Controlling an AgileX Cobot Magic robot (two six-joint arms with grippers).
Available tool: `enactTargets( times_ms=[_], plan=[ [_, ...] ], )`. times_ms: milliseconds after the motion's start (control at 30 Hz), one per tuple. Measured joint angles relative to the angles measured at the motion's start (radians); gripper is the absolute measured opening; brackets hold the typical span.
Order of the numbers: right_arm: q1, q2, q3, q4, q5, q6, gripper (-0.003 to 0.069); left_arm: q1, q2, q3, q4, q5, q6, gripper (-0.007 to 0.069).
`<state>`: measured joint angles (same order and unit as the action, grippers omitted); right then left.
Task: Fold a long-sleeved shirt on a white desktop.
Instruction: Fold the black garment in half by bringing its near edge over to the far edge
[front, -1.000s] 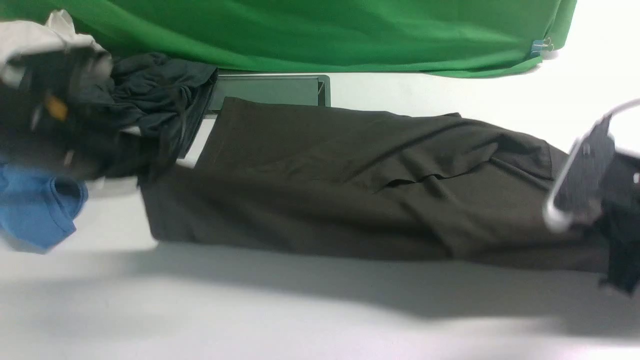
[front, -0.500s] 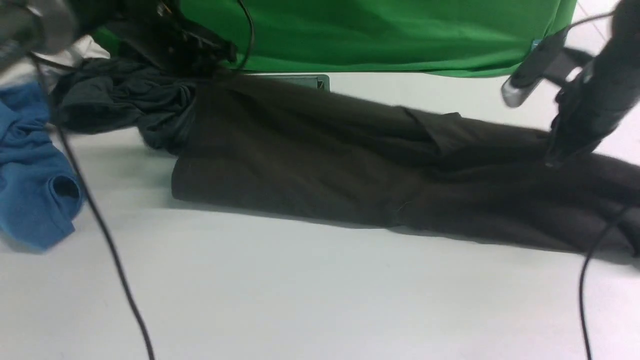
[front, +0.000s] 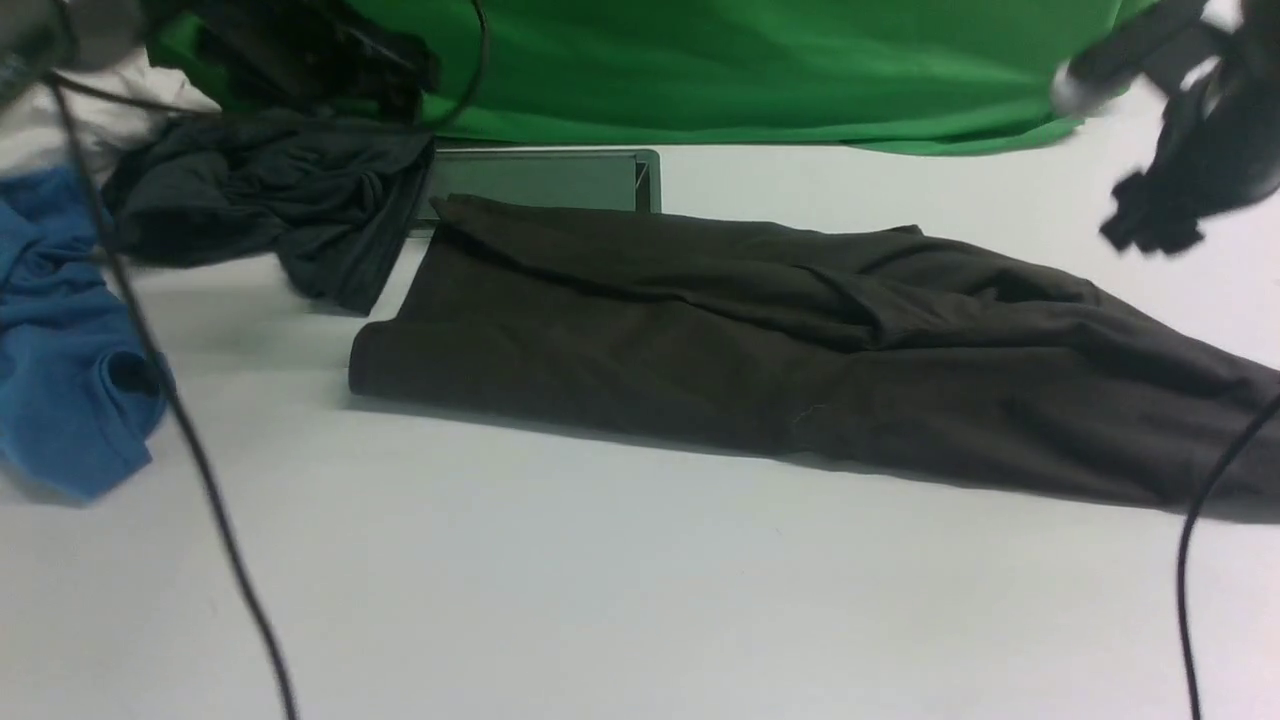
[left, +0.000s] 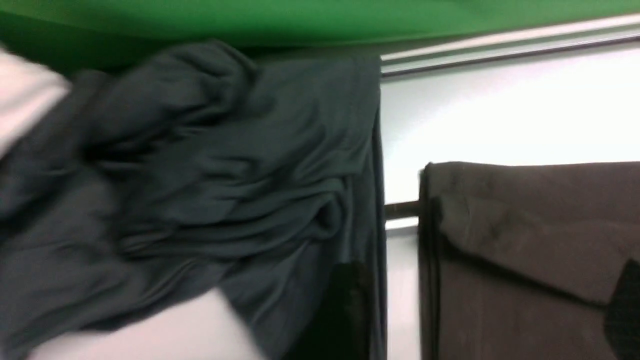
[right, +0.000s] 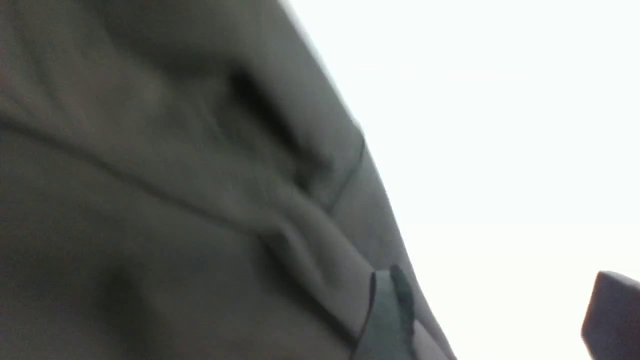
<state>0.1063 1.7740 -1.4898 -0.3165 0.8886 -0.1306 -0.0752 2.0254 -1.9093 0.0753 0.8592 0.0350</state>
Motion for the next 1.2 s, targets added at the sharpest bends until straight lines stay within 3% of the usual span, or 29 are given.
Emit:
enactTargets(
  times_ms=[67,200,267,333,367,400,467,500,533,600,800,1000,1100,1200],
  plan=[
    [-0.002,-0.053,0.000,0.187,-0.015,-0.098,0.0463,0.024,-0.055,-0.004,-0.066,0.074,0.066,0.0687],
    [-0.002,-0.077,0.038,0.506,0.007,-0.377,0.0201,0.071,-0.128,0.016,-0.233,0.161,0.190,0.0692],
    [0.001,-0.045,0.067,0.586,0.027,-0.444,0.0074,0.095,-0.165,0.088,-0.373,0.183,0.280,0.0649],
    [0.001,0.000,0.076,0.607,0.038,-0.465,0.0038,0.103,-0.186,0.150,-0.453,0.178,0.318,0.0573],
    [0.001,0.027,0.080,0.614,0.039,-0.469,0.0029,0.104,-0.195,0.222,-0.499,0.165,0.343,0.0491],
    [0.001,0.038,0.080,0.614,0.039,-0.469,0.0028,0.103,-0.196,0.232,-0.505,0.162,0.345,0.0461],
    [0.018,0.101,0.082,0.618,0.015,-0.482,0.0026,0.080,-0.189,0.394,-0.566,0.091,0.380,0.0227],
    [0.020,0.105,0.082,0.618,0.012,-0.482,0.0026,0.080,-0.188,0.405,-0.568,0.091,0.382,0.0208],
    [0.041,0.132,0.082,0.620,-0.013,-0.496,0.0026,0.059,-0.173,0.481,-0.573,0.012,0.396,0.0106],
    [0.077,0.172,0.082,0.624,-0.057,-0.517,0.0026,0.029,-0.140,0.560,-0.583,-0.097,0.411,0.0040],
    [0.106,0.244,0.082,0.629,-0.210,-0.528,0.0026,-0.004,-0.039,0.598,-0.621,-0.230,0.420,0.0020],
    [0.058,0.251,0.060,0.629,-0.607,-0.525,0.0026,-0.003,-0.021,0.596,-0.622,-0.238,0.420,0.0020],
    [0.000,0.251,0.007,0.629,-0.711,-0.474,0.0027,-0.003,-0.023,0.596,-0.619,-0.233,0.420,0.0020],
    [-0.055,0.243,-0.069,0.629,-0.615,-0.423,0.0032,-0.003,-0.032,0.596,-0.610,-0.222,0.420,0.0020]
  ],
)
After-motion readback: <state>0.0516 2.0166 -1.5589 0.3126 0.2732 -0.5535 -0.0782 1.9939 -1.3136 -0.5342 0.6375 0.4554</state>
